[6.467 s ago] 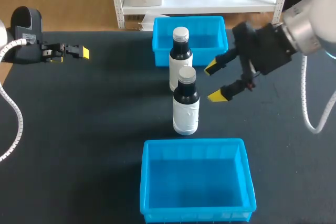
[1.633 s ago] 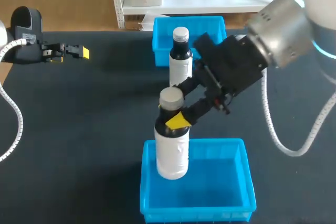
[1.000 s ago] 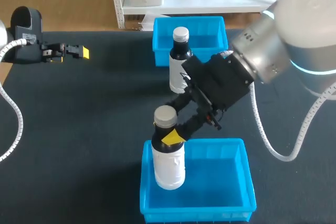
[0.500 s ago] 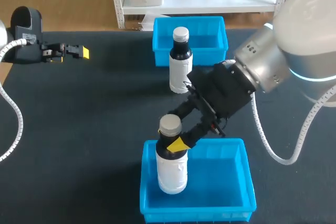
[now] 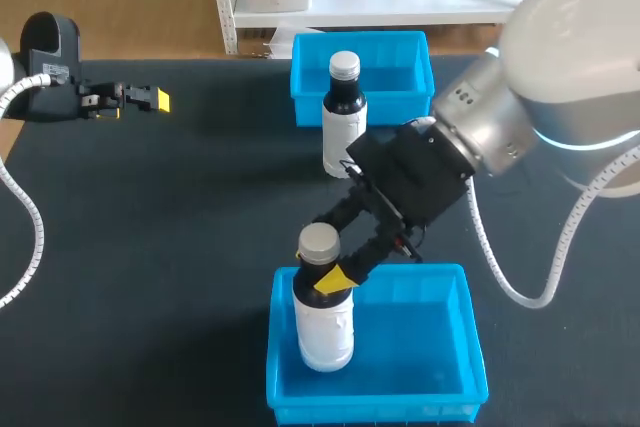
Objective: Pick up the bottle, and place it in the far bin if it is heavy, or in the near bin if it is light.
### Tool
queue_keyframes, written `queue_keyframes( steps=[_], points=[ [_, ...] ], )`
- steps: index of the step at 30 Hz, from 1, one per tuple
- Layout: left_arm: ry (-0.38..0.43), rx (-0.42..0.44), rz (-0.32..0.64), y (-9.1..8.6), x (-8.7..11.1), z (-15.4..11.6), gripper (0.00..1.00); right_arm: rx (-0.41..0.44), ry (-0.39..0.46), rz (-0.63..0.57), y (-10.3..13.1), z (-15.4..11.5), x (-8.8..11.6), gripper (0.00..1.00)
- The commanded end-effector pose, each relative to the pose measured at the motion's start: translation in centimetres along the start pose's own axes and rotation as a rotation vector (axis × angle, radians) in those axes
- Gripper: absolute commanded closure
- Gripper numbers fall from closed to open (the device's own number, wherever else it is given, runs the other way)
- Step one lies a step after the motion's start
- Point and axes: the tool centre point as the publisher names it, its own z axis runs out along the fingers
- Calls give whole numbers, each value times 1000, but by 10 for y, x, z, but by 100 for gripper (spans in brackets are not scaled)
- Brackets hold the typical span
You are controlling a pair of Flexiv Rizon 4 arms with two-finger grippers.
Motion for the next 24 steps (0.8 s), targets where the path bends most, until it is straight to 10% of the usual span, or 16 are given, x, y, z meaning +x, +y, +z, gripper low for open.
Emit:
queue_keyframes(
  steps=[1, 6, 9, 12, 24],
  points=[
    [0, 0, 0, 0, 0, 0, 0, -6, -1, 1, -2, 2, 1, 97],
    [0, 0, 0, 0, 0, 0, 0, -10, 1, 4, -2, 2, 1, 79],
    [0, 0, 0, 0, 0, 0, 0, -10, 2, 5, -1, 3, 1, 52],
    [0, 0, 0, 0, 0, 0, 0, -9, 2, 8, -1, 2, 1, 0],
    [0, 0, 0, 0, 0, 0, 0, -8, 19, 60, 2, -13, 15, 0]
  ],
)
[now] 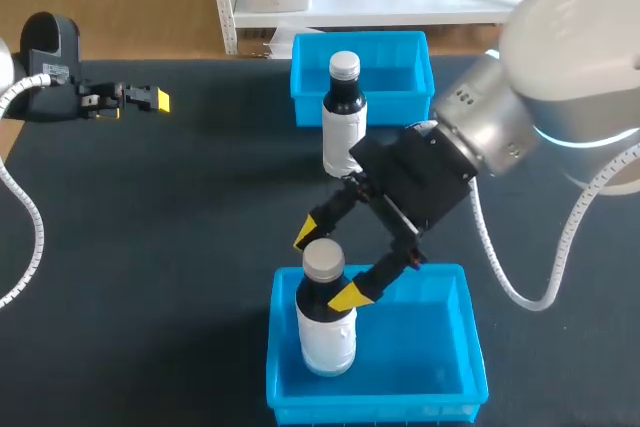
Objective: Pick up the bottle, and place it in the far bin if it is heavy, or in the near bin if it is light.
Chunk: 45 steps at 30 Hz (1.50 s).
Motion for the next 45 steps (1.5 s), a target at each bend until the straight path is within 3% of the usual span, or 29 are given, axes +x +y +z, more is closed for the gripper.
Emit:
queue_keyframes(
  steps=[1, 10, 21, 25, 36, 45],
  points=[
    [0, 0, 0, 0, 0, 0, 0, 9, 15, 23, -1, -13, 9, 0],
    [0, 0, 0, 0, 0, 0, 0, 83, 147, 104, -25, -86, 53, 0],
    [0, 0, 0, 0, 0, 0, 0, 353, 119, 293, -111, -181, 101, 0],
    [0, 0, 0, 0, 0, 0, 0, 400, 101, 306, -142, -204, 108, 0],
    [0, 0, 0, 0, 0, 0, 0, 428, 95, 277, -211, -226, 110, 0],
    [0, 0, 0, 0, 0, 0, 0, 419, 45, 251, -247, -212, 96, 0]
  ],
)
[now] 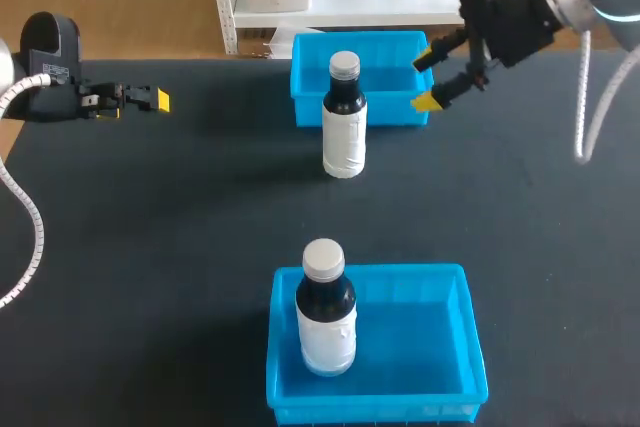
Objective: Pick up the bottle, and place it in the far bin if it is heavy, or in the near bin if it is light.
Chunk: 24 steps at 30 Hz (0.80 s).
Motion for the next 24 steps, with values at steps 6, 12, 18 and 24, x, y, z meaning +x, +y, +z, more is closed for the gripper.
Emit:
queue_keyframes(
  steps=[6, 12, 18, 24],
  points=[
    [0, 0, 0, 0, 0, 0, 0, -72, -56, -19, -20, 40, -25, 0],
    [0, 0, 0, 0, 0, 0, 0, -115, -82, -37, -9, 59, -40, 0],
    [0, 0, 0, 0, 0, 0, 0, -148, -92, -41, -2, 77, -49, 0],
    [0, 0, 0, 0, 0, 0, 0, -160, -102, -34, -1, 87, -51, 0]
  ],
)
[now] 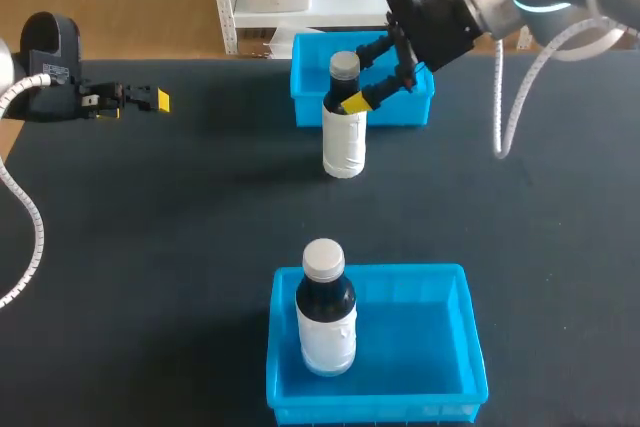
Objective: Pick up the bottle, and place it in the far bin if it is heavy, or in the near bin if it is light.
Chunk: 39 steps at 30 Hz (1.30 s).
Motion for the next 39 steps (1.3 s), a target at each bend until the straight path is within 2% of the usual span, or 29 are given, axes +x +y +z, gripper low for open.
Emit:
queue_keyframes(
  steps=[1, 9, 12, 15, 17, 18, 19, 23, 28, 30, 31, 39],
  points=[
    [0, 0, 0, 0, 0, 0, 0, -10, -5, 3, -6, 6, 0, 0],
    [0, 0, 0, 0, 0, 0, 0, -6, -13, 6, -9, 6, -1, 0],
    [0, 0, 0, 0, 0, 0, 0, -4, -13, 5, -10, 6, -1, 13],
    [0, 0, 0, 0, 0, 0, 0, -5, -13, 3, -10, 7, -1, 29],
    [0, 0, 0, 0, 0, 0, 0, -6, -14, 2, -10, 8, -1, 34],
    [0, 0, 0, 0, 0, 0, 0, -7, -15, 2, -10, 8, -1, 47],
    [0, 0, 0, 0, 0, 0, 0, -7, -15, 2, -10, 8, -1, 51],
    [0, 0, 0, 0, 0, 0, 0, -10, -16, 2, -9, 9, -2, 55],
    [0, 0, 0, 0, 0, 0, 0, -11, -18, 0, -6, 7, -2, 72],
    [0, 0, 0, 0, 0, 0, 0, -10, -18, -2, -3, 3, -3, 94],
    [0, 0, 0, 0, 0, 0, 0, -9, -18, -2, -1, 0, -3, 100],
    [0, 0, 0, 0, 0, 0, 0, 18, -17, 3, 15, -33, -5, 100]
  ],
)
